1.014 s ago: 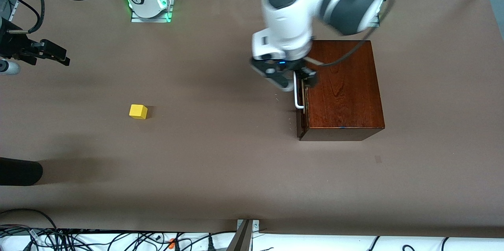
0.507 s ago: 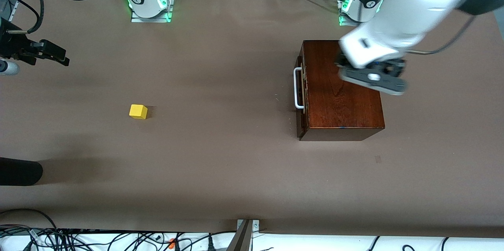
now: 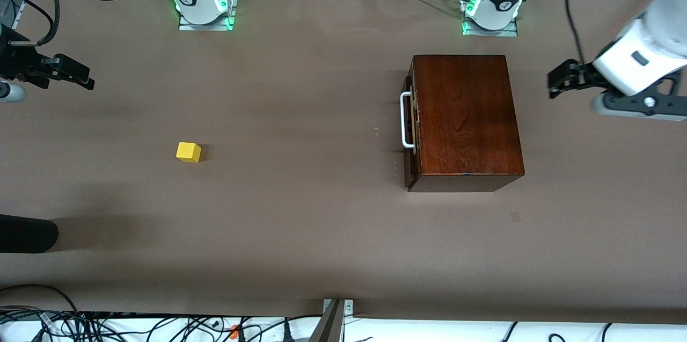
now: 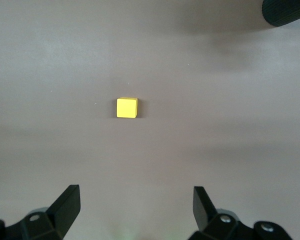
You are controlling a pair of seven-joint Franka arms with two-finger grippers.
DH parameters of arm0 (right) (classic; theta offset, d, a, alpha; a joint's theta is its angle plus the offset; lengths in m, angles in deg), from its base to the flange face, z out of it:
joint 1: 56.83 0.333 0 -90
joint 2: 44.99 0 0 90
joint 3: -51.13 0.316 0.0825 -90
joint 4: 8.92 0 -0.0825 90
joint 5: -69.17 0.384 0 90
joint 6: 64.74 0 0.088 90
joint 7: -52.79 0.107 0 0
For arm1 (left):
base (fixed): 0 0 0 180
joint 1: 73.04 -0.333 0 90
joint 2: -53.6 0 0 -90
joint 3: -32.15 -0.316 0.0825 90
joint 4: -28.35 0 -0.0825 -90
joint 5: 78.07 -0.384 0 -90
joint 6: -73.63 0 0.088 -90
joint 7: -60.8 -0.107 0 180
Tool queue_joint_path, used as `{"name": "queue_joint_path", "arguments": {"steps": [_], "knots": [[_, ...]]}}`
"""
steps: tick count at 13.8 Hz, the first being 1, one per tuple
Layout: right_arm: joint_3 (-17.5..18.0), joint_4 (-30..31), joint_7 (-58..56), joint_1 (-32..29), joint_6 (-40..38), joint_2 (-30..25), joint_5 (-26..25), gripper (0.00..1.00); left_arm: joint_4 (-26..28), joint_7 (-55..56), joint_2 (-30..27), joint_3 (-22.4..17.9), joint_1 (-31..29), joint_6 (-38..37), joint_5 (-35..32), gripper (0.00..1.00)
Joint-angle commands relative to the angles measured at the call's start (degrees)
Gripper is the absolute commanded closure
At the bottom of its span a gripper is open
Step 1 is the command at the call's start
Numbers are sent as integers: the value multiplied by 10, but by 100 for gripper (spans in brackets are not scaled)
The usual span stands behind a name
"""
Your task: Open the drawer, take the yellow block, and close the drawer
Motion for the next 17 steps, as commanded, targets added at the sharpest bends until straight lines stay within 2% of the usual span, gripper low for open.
{"name": "queue_joint_path", "arguments": {"steps": [1, 4, 9, 17], "knots": [[5, 6, 5, -7, -2, -8, 0, 0, 108, -60, -72, -29, -3, 48, 25, 0], [5, 6, 5, -7, -2, -8, 0, 0, 155, -59, -100, -31, -3, 68, 25, 0], [5, 6, 5, -7, -2, -8, 0, 0, 159, 11, -115, -24, -1, 56, 25, 0], [5, 6, 5, -7, -3, -8, 0, 0, 158, 10, -115, -24, -3, 54, 25, 0]]}}
